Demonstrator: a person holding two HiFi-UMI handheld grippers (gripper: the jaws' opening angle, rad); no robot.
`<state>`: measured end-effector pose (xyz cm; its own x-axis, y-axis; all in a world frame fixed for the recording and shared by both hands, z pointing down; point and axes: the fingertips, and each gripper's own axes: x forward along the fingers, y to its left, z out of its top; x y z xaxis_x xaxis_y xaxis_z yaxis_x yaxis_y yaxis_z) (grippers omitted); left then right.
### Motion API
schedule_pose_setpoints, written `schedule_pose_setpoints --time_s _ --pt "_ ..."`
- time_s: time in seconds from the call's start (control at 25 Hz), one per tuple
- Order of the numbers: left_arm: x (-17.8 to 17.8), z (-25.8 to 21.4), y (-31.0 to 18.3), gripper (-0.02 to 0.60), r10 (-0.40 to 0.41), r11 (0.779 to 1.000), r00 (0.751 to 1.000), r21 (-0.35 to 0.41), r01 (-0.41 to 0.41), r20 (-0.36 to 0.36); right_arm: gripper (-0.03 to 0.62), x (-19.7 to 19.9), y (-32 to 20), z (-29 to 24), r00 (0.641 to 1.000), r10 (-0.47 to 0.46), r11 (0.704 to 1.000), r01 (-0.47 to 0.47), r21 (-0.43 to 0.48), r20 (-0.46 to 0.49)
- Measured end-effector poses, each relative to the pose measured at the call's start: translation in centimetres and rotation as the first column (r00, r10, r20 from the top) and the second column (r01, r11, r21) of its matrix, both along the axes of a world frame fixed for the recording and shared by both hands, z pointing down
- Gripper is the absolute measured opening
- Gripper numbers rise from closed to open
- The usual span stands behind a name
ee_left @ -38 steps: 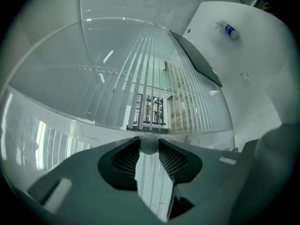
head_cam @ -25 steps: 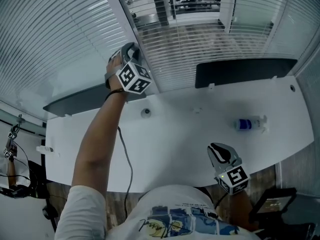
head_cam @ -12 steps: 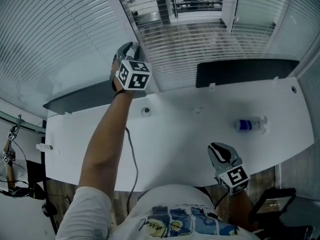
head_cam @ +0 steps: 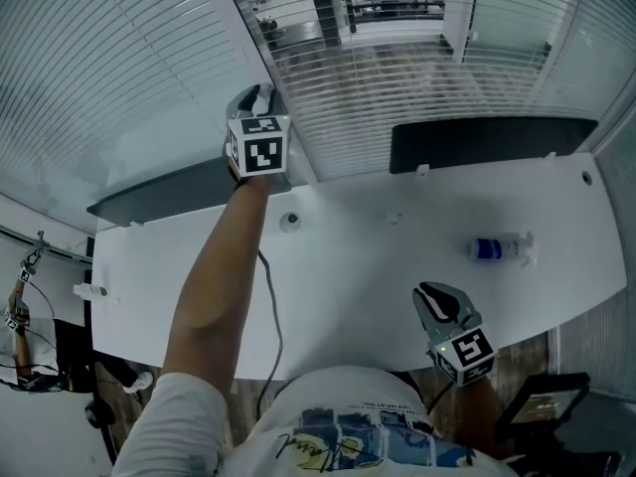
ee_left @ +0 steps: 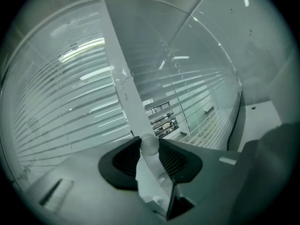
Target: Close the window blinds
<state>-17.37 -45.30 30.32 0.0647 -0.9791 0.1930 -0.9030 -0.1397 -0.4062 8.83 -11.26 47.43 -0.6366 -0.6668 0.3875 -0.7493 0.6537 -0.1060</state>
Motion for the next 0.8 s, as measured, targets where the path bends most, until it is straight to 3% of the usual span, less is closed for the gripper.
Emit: schedule_pose_setpoints --time_s 0.2,0.44,0.64,0.8 --pt "-0.5 0.0 0.1 0.118 -0.013 1.000 0.991 -0.002 0.013 -0.132 0.037 0.0 -0.2 0.3 1.000 -0.007 1.000 0.007 0.003 0.001" --pt "-0.5 -0.2 -0.3 0.118 -0.019 1.000 0.955 -0.014 0.016 -0.296 0.037 0.2 -0.9 -0.2 1.000 -0.009 1.000 0.009 0.001 0.004" --pt "-0.2 -0.1 -0.3 0.118 -0.016 1.000 0.952 -0.008 0.014 -0.306 0.037 0.5 -1.0 0.3 1.000 -0.003 1.000 0.003 0.004 0.011" --pt "-0.3 0.1 0.0 0.124 0.000 1.000 0.976 0.012 0.003 -0.219 0.037 0.5 -0.6 0.3 1.000 -0.003 1.000 0.003 0.006 -0.001"
